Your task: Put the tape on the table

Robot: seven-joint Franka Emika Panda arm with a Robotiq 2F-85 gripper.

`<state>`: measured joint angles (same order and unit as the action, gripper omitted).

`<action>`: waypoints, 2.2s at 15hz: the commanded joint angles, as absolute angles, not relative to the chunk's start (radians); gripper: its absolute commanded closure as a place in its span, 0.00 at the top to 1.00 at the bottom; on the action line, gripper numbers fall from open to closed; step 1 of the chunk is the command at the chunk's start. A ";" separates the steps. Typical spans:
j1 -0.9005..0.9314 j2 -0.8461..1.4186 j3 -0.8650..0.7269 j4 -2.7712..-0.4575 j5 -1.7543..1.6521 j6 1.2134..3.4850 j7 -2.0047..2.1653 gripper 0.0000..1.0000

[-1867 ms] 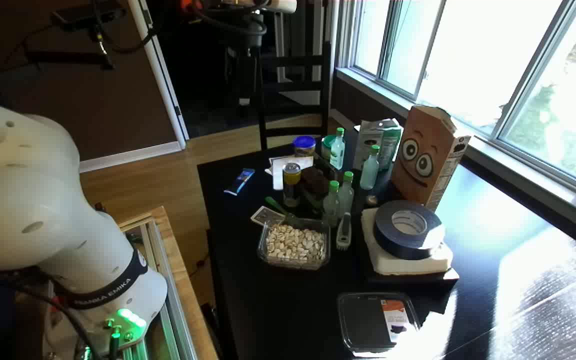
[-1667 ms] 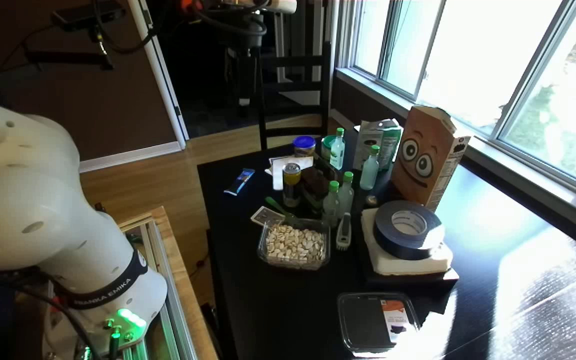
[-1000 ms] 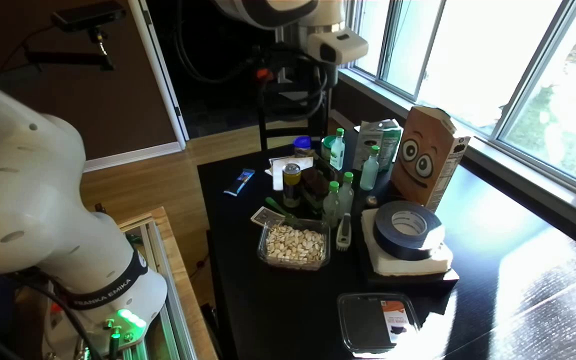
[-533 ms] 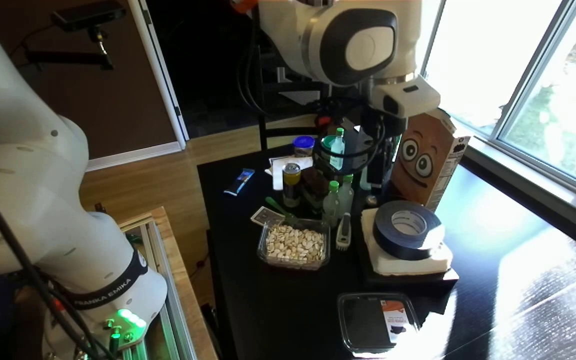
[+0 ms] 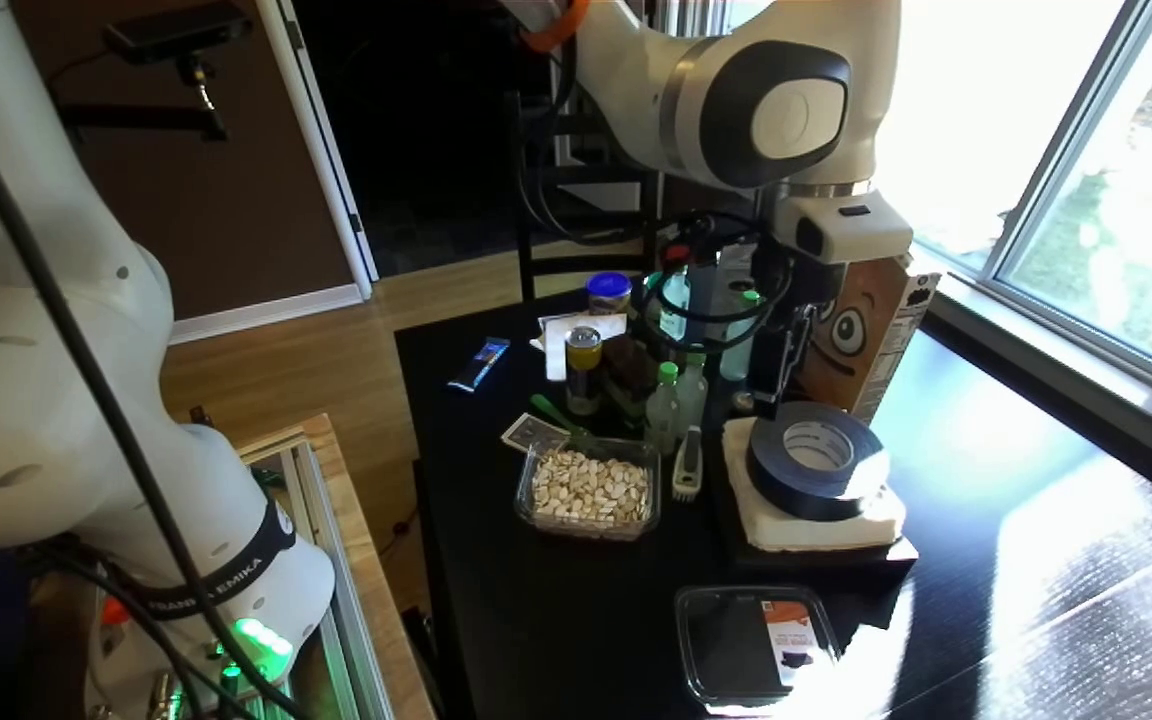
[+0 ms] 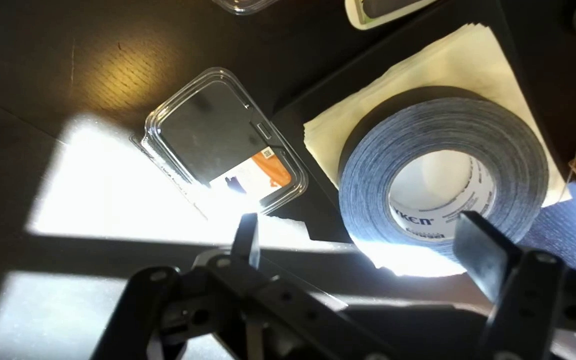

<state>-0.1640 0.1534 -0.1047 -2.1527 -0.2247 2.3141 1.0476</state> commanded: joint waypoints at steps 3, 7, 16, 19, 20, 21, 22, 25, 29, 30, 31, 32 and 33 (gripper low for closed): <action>-0.160 0.299 -0.153 -2.101 -0.155 2.417 0.919 1.00; -0.186 0.371 -0.151 -2.085 -0.004 2.407 0.750 1.00; -0.158 0.474 -0.183 -2.025 0.179 2.496 0.674 1.00; -0.149 0.516 -0.200 -1.998 0.179 2.531 0.712 1.00; -0.146 0.530 -0.204 -1.991 0.177 2.544 0.722 1.00; -0.145 0.541 -0.204 -1.986 0.181 2.549 0.727 1.00; -0.145 0.552 -0.204 -1.980 0.186 2.557 0.733 0.83; -0.144 0.571 -0.201 -1.969 0.191 2.573 0.739 0.59; -0.154 0.554 -0.204 -1.969 0.209 2.583 0.736 0.31; -0.156 0.543 -0.206 -1.973 0.217 2.587 0.736 0.25; -0.161 0.520 -0.205 -1.983 0.226 2.589 0.729 0.21; -0.166 0.501 -0.202 -1.993 0.238 2.595 0.720 0.21; -0.174 0.472 -0.199 -2.003 0.251 2.590 0.709 0.20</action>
<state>-0.1645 0.5484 -0.1994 -1.9848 0.1959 2.5795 0.7292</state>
